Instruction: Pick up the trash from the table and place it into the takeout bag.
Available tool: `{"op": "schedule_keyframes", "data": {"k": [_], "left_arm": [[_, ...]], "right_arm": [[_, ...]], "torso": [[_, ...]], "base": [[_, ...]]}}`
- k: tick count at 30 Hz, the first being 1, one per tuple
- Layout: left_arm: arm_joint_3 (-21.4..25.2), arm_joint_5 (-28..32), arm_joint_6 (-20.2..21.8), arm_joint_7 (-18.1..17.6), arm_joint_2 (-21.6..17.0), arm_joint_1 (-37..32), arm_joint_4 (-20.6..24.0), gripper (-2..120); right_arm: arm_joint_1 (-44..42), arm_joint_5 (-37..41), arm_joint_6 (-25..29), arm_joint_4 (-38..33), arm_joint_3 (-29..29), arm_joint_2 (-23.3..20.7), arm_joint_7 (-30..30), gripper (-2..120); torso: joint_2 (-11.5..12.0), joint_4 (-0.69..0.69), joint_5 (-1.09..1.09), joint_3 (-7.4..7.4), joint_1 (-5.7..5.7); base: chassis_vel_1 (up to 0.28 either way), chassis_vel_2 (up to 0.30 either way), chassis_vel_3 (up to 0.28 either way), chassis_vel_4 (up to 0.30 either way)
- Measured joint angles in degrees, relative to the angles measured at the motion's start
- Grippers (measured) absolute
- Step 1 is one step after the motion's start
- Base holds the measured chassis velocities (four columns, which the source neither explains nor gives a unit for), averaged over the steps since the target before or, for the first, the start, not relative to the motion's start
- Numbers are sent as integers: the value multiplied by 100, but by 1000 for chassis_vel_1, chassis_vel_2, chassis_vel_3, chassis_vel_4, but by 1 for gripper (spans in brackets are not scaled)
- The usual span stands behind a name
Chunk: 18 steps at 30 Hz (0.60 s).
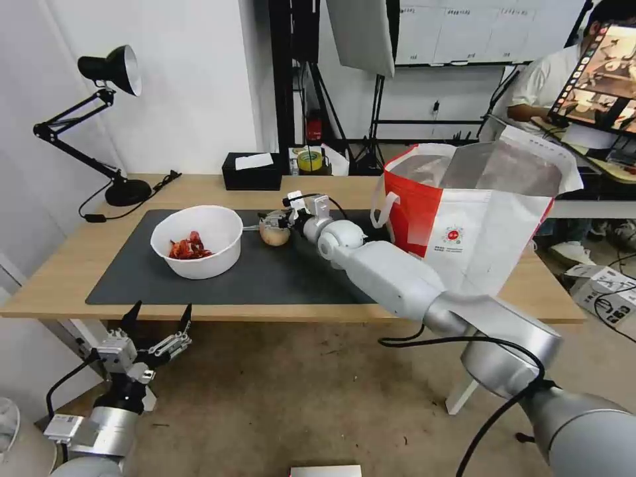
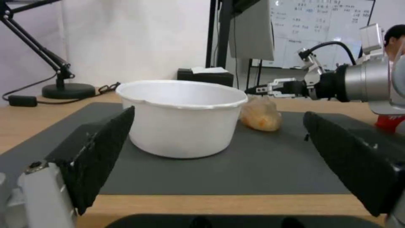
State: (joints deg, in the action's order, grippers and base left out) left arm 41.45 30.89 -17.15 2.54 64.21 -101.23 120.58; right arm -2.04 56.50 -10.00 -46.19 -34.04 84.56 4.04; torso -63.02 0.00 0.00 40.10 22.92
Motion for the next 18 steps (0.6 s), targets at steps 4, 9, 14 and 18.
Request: {"op": "schedule_keyframes", "data": {"k": [4, 9, 14, 18], "left_arm": [[6, 0, -4, 1, 6, 2, 13, 100], [5, 0, -10, 5, 13, 3, 21, 100], [9, 2, -19, 10, 21, 0, 22, 100], [11, 3, -27, 13, 32, 1, 17, 100]], "right_arm": [[13, -172, -250, 83, -9, 64, 8, 100], [16, -278, -380, 169, -73, 83, 172, 100], [17, -338, -448, 244, -92, 130, 267, 100], [10, -456, -503, 334, -95, 193, 291, 100]], "torso": [[0, 1, 0, 0, 0], [0, 0, 0, 0, 0], [0, 0, 0, 0, 0], [0, 0, 0, 0, 0]], "base": [[0, 0, 0, 0], [0, 0, 0, 0], [0, 0, 0, 0], [0, 0, 0, 0]]}}
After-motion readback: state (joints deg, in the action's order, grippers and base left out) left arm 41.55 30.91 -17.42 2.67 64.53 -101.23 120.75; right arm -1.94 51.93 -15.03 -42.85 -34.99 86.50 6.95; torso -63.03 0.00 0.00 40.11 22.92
